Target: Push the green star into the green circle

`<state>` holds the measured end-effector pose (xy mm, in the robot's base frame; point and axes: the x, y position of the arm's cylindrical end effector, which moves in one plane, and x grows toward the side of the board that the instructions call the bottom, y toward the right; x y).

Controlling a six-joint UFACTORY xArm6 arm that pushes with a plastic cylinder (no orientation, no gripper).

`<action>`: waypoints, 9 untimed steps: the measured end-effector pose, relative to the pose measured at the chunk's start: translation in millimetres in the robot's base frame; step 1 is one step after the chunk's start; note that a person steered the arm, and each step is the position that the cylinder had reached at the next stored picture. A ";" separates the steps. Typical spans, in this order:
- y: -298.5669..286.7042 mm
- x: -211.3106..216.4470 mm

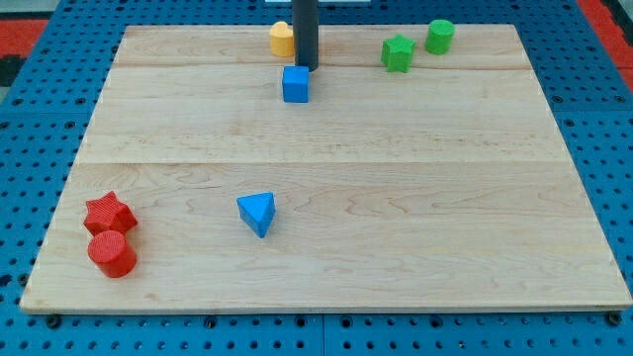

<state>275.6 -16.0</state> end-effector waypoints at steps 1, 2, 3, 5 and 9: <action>0.0 1.7; 0.1 3.6; 23.4 -7.4; 45.0 -11.6; 67.7 -25.4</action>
<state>250.2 51.6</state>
